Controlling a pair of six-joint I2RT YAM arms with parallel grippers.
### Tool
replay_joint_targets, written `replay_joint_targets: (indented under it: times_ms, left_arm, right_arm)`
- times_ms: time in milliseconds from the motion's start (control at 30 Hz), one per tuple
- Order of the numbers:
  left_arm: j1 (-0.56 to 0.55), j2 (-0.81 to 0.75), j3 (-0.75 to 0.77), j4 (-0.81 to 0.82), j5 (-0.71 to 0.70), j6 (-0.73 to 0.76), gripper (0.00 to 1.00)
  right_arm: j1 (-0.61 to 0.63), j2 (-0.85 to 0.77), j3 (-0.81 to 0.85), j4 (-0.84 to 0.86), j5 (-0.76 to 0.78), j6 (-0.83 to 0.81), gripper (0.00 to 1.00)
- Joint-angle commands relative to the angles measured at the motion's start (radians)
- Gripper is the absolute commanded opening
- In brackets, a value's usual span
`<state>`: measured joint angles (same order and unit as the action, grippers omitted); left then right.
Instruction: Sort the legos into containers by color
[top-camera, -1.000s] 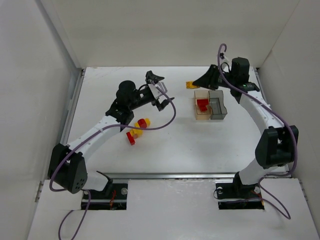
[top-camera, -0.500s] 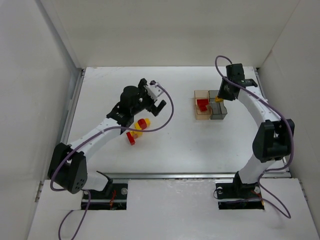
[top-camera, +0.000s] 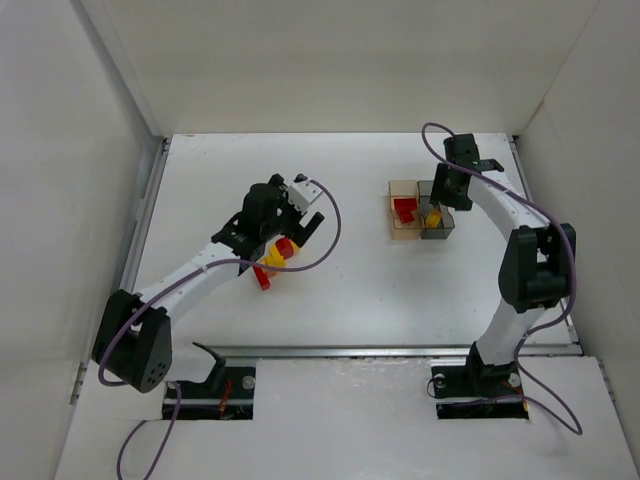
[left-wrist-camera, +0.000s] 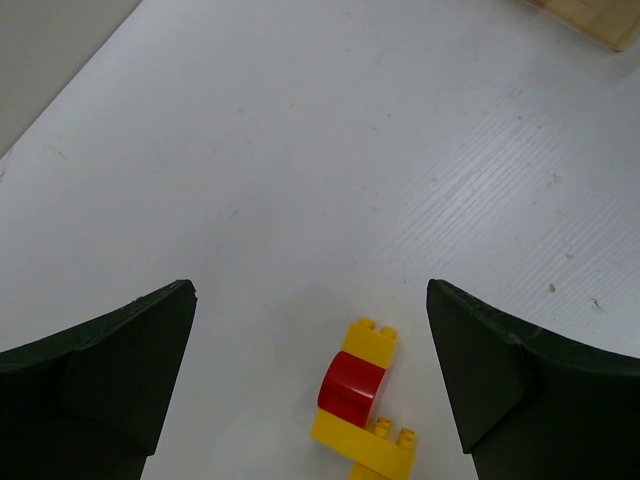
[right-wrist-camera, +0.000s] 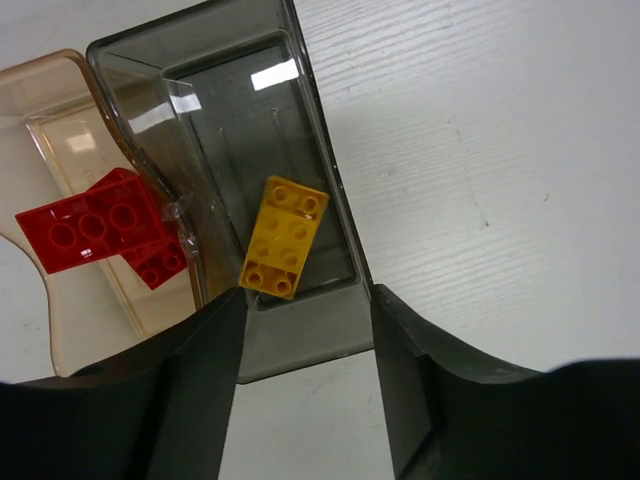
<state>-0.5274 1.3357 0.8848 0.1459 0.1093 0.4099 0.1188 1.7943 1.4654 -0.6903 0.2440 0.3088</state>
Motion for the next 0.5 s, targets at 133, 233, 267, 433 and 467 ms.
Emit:
replay_joint_targets:
  times_ms: [133,233,267,433,467]
  left_arm:
    - [0.004,-0.056,-0.032,-0.069,-0.060,0.007,1.00]
    - [0.024,-0.066,-0.032,-0.112,-0.033,0.007,0.88]
    - [0.044,-0.066,-0.032,-0.130,-0.010,0.007,0.85]
    - [0.089,-0.015,-0.006,-0.314,0.086,0.090,0.84]
    - [0.089,-0.006,-0.006,-0.315,0.086,0.102,0.86]
  right_arm:
    - [0.004,-0.024,0.065,-0.005,-0.012,-0.025,0.60]
    - [0.013,-0.059,0.076,-0.005,-0.025,-0.034,0.60]
    - [0.034,-0.068,0.076,-0.005,-0.035,-0.034,0.60]
    - [0.117,-0.111,0.108,-0.005,-0.023,-0.065,0.65]
    - [0.131,-0.111,0.124,-0.014,-0.023,-0.074,0.65]
